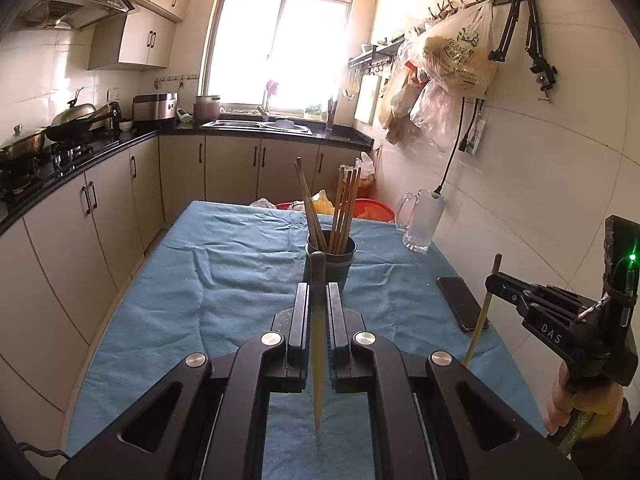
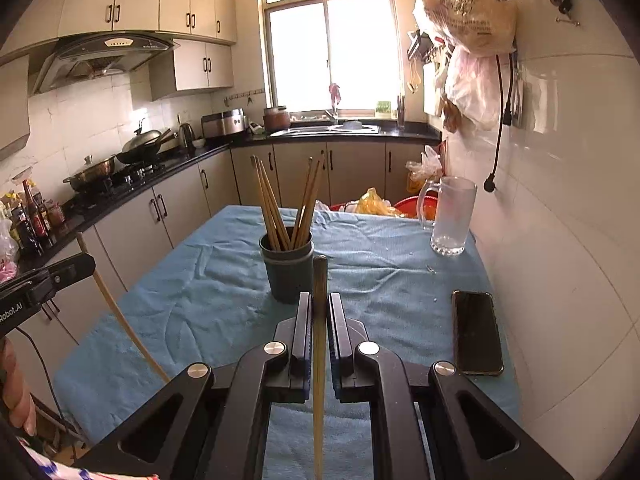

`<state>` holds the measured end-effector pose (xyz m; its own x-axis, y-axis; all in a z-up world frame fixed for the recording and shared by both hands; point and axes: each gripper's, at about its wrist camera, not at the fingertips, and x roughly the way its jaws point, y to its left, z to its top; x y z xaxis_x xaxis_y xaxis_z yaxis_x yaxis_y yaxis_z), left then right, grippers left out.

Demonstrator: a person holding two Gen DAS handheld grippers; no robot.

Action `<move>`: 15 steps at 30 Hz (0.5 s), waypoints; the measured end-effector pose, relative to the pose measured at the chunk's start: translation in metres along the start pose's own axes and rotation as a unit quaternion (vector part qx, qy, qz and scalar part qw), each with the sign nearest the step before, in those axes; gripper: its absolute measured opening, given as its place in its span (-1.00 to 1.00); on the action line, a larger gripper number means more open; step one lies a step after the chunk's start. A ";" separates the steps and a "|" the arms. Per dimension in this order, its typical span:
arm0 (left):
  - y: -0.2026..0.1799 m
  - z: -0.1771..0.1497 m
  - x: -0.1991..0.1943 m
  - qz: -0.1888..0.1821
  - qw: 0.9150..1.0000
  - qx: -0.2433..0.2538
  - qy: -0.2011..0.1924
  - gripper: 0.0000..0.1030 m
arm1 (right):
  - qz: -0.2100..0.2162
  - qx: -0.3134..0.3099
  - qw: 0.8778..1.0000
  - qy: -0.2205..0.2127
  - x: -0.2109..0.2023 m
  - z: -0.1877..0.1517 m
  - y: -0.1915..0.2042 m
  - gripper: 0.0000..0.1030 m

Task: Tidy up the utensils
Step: 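Lift both chopsticks upright and carry them toward the black holder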

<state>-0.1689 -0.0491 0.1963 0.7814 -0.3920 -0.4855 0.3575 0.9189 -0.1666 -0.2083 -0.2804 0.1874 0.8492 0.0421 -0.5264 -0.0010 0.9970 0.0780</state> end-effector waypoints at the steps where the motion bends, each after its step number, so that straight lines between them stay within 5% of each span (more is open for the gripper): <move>1: -0.001 0.000 -0.001 0.001 1.000 0.001 -0.001 -0.87 | 0.000 0.000 1.000 -0.001 -0.001 0.001 0.000 -0.86; 15: -0.011 0.008 -0.001 0.038 0.999 0.035 -0.009 -0.87 | 0.006 0.003 1.000 -0.022 -0.005 0.011 0.005 -0.86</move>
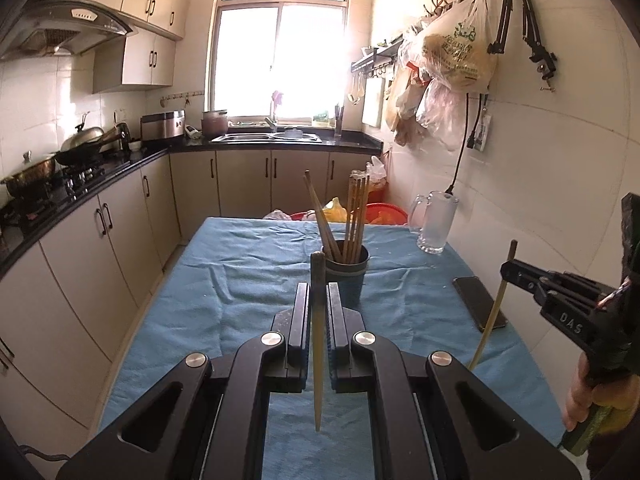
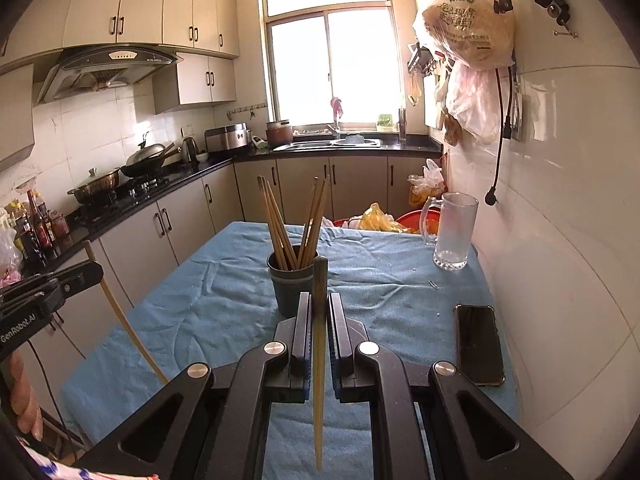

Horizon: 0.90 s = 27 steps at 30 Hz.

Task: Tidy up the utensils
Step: 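Lift both chopsticks upright and carry them toward the black holder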

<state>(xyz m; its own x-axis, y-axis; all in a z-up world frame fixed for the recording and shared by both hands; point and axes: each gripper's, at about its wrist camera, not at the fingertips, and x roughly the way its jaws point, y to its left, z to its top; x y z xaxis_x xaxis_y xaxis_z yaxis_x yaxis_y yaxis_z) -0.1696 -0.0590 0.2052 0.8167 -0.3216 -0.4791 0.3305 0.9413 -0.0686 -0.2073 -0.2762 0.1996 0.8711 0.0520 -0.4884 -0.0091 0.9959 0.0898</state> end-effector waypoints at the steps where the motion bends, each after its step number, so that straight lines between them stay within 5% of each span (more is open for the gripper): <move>1: 0.000 0.000 0.001 0.004 1.000 0.003 0.002 -0.87 | 0.001 0.000 1.000 0.000 0.001 0.001 0.000 -0.86; 15: 0.000 0.000 0.025 0.046 0.998 0.038 0.014 -0.87 | 0.010 0.001 1.000 0.005 0.021 0.009 0.002 -0.86; 27: -0.002 0.011 0.043 0.041 0.998 0.049 0.025 -0.87 | 0.016 0.010 1.000 0.009 0.040 0.023 -0.001 -0.86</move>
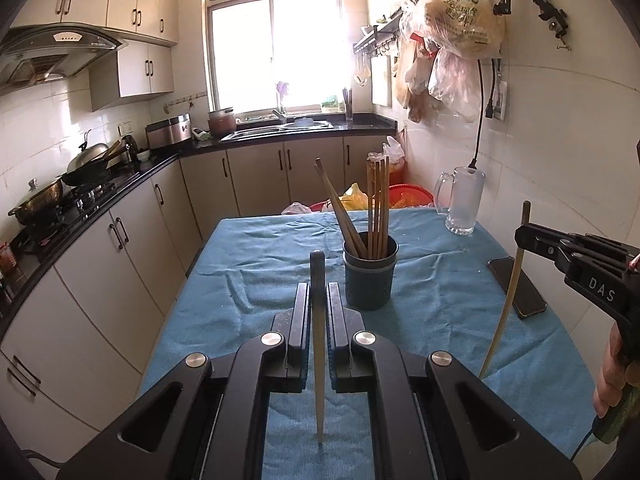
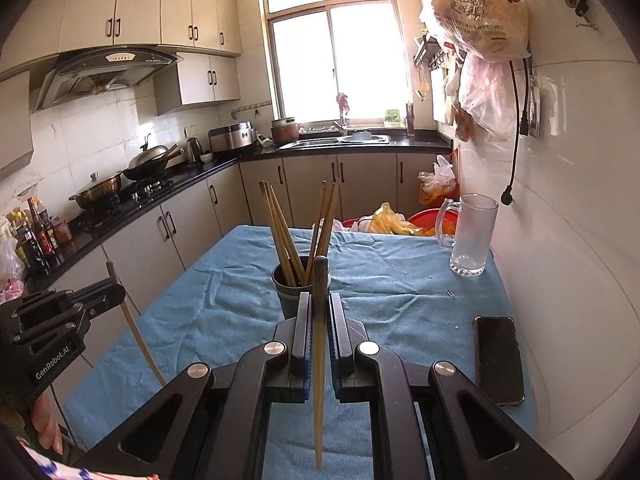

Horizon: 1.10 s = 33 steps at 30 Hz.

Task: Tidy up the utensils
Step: 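Lift both chopsticks upright and carry them toward the black holder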

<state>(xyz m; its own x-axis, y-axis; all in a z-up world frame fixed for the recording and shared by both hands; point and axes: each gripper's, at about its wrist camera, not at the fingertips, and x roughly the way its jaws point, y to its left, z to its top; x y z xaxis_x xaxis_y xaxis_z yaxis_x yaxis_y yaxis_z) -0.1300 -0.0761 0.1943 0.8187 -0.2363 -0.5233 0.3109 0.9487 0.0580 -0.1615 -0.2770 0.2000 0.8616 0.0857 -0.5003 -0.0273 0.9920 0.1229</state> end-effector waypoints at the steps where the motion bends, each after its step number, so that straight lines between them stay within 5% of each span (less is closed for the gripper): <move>1: 0.000 0.002 0.001 0.000 1.000 0.001 0.001 -0.87 | 0.000 0.001 1.000 0.001 0.002 0.002 -0.001 -0.86; 33: 0.008 0.048 0.009 -0.002 1.000 0.004 -0.014 -0.87 | 0.010 0.019 1.000 -0.021 0.009 0.045 -0.009 -0.86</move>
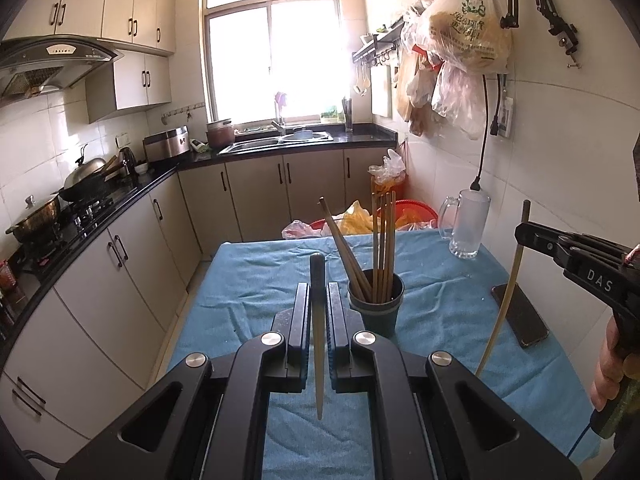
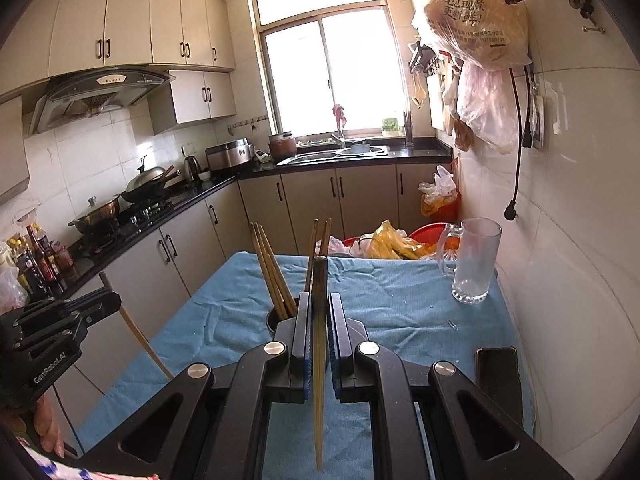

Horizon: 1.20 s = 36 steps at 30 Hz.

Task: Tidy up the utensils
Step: 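Lift both chopsticks upright and carry them toward the black holder, then lower both held chopsticks into the black holder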

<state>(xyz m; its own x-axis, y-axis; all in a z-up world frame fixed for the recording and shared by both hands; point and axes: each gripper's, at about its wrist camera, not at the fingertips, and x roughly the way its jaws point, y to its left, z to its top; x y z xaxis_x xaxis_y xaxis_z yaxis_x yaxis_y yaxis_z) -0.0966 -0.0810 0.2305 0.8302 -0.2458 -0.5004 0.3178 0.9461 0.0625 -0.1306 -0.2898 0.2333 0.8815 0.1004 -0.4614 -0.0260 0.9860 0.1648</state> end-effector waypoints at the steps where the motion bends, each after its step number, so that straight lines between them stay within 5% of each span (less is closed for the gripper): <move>1: 0.001 0.002 0.000 -0.001 1.000 -0.001 -0.001 -0.87 | 0.001 0.000 1.000 -0.001 0.000 0.002 0.000 -0.86; 24: 0.020 0.071 0.001 -0.066 0.996 -0.052 -0.042 -0.87 | 0.018 -0.002 0.999 -0.028 0.021 0.050 0.016 -0.86; 36: 0.004 0.109 0.045 -0.084 0.992 -0.071 -0.063 -0.87 | 0.012 0.014 0.996 -0.083 0.044 0.094 0.014 -0.86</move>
<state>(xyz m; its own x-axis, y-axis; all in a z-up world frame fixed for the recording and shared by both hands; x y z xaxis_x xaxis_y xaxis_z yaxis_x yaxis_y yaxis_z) -0.0080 -0.1115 0.3022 0.8245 -0.4179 -0.3816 0.3958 0.9078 -0.1391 -0.0480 -0.2837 0.2970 0.9468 0.0980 -0.3066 -0.0369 0.9793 0.1991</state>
